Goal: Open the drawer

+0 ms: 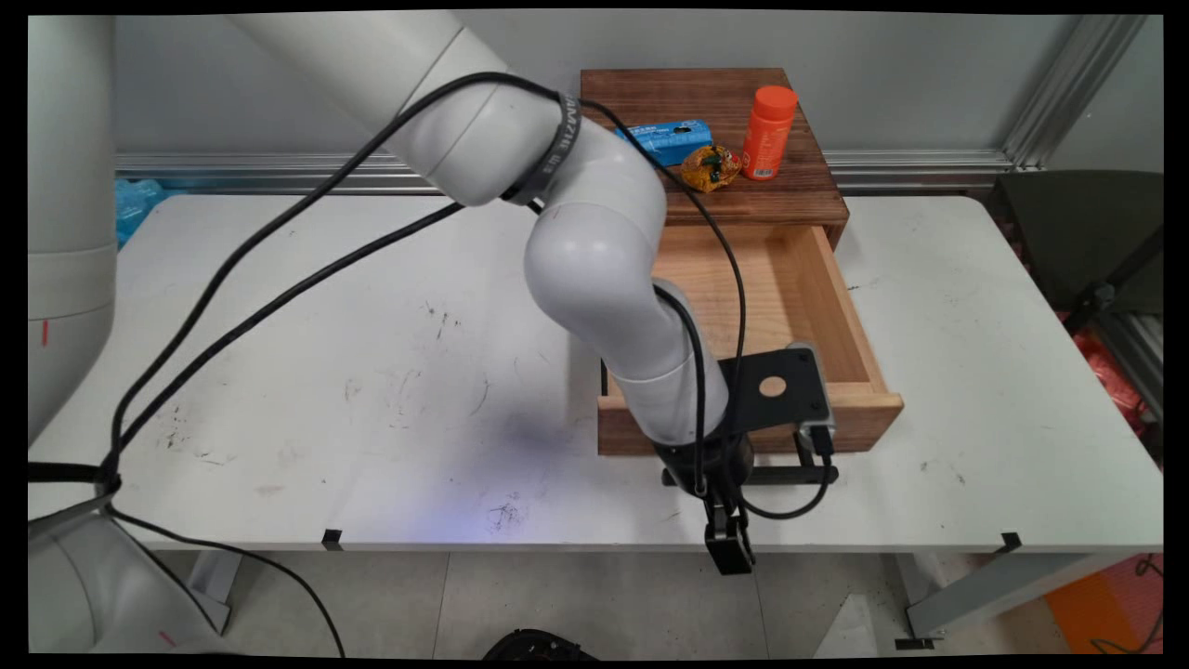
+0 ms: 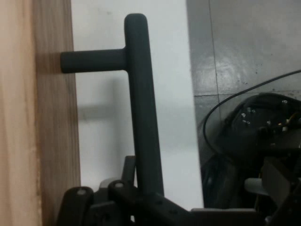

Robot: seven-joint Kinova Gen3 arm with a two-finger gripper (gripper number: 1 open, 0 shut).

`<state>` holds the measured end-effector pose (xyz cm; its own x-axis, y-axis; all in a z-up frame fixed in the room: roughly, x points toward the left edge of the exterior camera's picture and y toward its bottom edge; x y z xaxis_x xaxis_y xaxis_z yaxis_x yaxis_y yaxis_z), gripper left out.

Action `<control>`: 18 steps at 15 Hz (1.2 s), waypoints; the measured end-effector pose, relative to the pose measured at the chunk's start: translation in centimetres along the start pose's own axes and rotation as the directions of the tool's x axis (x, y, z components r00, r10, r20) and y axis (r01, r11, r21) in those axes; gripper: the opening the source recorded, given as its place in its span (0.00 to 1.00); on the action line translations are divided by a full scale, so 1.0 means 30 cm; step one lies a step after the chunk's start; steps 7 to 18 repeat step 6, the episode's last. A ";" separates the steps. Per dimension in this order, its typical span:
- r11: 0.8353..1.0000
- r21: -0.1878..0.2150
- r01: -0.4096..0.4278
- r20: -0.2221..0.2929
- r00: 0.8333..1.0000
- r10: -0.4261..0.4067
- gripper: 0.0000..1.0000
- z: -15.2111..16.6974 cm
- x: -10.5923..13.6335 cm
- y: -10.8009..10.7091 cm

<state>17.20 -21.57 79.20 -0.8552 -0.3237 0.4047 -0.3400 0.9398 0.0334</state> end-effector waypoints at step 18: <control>1.000 -0.005 -0.007 -0.012 1.000 0.007 1.00 -0.017 -0.002 0.037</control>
